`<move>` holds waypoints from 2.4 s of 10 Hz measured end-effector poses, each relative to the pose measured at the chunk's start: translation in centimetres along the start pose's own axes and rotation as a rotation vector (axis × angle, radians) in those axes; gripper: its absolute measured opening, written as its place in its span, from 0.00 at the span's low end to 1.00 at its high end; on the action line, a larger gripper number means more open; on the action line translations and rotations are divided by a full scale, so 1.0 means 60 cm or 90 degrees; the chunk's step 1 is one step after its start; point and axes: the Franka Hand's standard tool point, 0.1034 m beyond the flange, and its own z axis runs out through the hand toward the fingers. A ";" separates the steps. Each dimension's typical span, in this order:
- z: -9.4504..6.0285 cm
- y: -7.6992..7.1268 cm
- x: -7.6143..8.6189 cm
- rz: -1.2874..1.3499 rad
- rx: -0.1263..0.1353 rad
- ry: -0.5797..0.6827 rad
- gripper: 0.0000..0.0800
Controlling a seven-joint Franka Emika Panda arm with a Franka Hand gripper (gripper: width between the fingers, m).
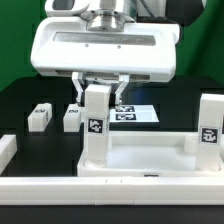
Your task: Assemble desk
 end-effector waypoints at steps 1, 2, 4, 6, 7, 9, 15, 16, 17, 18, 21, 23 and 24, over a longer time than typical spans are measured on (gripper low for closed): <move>0.000 0.000 0.000 0.000 0.000 -0.001 0.36; 0.000 0.000 -0.001 0.000 0.000 -0.001 0.56; 0.000 0.000 -0.001 0.000 0.000 -0.001 0.79; 0.000 0.000 -0.001 0.000 0.000 -0.001 0.81; 0.000 0.000 -0.001 0.000 0.000 -0.001 0.81; 0.000 0.000 -0.001 0.000 0.000 -0.001 0.81; -0.013 -0.012 0.021 0.036 0.058 -0.125 0.81; -0.008 -0.023 0.010 0.049 0.076 -0.190 0.81; -0.001 -0.028 0.010 0.056 0.086 -0.238 0.81; 0.005 -0.031 0.014 0.057 0.092 -0.265 0.81; 0.010 -0.006 0.006 0.051 0.093 -0.333 0.81; 0.004 -0.002 0.011 0.045 0.090 -0.330 0.81; 0.006 -0.002 0.009 0.053 0.088 -0.332 0.78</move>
Offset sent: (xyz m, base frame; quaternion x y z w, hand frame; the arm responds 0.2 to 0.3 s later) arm 0.0000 0.0000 0.0000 0.0000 0.0000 0.0000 1.0000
